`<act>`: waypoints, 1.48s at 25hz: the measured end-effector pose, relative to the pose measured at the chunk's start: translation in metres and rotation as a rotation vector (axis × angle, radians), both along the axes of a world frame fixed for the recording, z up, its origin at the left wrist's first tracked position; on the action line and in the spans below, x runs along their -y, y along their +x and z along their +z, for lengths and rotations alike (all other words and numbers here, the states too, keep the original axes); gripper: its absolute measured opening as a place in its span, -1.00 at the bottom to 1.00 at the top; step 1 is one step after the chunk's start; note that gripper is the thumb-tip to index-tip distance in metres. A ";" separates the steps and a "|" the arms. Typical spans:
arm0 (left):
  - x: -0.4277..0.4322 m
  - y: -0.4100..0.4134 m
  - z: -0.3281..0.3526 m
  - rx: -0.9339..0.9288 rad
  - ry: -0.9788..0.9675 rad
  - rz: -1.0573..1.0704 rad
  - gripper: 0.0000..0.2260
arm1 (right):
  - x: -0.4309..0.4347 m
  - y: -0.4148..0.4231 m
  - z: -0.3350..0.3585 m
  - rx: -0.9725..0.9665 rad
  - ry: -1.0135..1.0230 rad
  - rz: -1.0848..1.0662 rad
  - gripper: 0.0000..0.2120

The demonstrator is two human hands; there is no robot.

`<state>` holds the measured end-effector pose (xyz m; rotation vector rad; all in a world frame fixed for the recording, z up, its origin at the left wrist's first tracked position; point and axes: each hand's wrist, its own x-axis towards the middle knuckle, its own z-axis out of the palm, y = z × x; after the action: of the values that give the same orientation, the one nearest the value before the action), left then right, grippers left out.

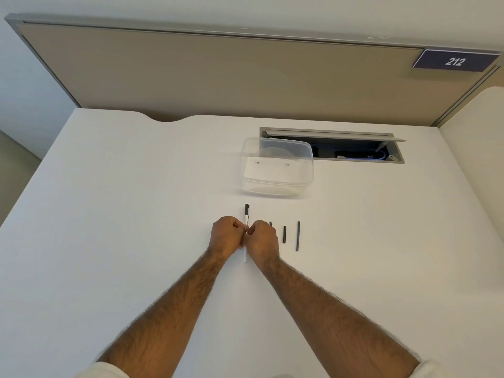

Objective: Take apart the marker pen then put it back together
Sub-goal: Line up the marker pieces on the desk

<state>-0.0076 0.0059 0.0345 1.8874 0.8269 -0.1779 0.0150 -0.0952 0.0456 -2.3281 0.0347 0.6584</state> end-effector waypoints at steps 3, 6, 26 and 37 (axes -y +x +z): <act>0.001 -0.001 0.000 0.006 0.009 0.014 -0.85 | -0.001 0.001 0.000 0.000 -0.010 0.005 -0.83; -0.001 -0.001 0.000 0.016 0.028 -0.001 -0.85 | 0.000 0.001 -0.002 0.005 -0.001 0.013 -0.81; -0.041 -0.035 -0.058 0.025 0.840 -0.360 -0.39 | 0.039 0.030 0.002 0.131 -0.407 0.141 -0.81; -0.041 -0.036 -0.057 0.037 0.828 -0.358 -0.39 | 0.011 0.056 0.049 0.380 -0.264 0.164 -0.84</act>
<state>-0.0432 0.0466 -0.0223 2.8057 0.5609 -0.0099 0.0709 -0.1066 0.0947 -2.6964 -0.2594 0.2911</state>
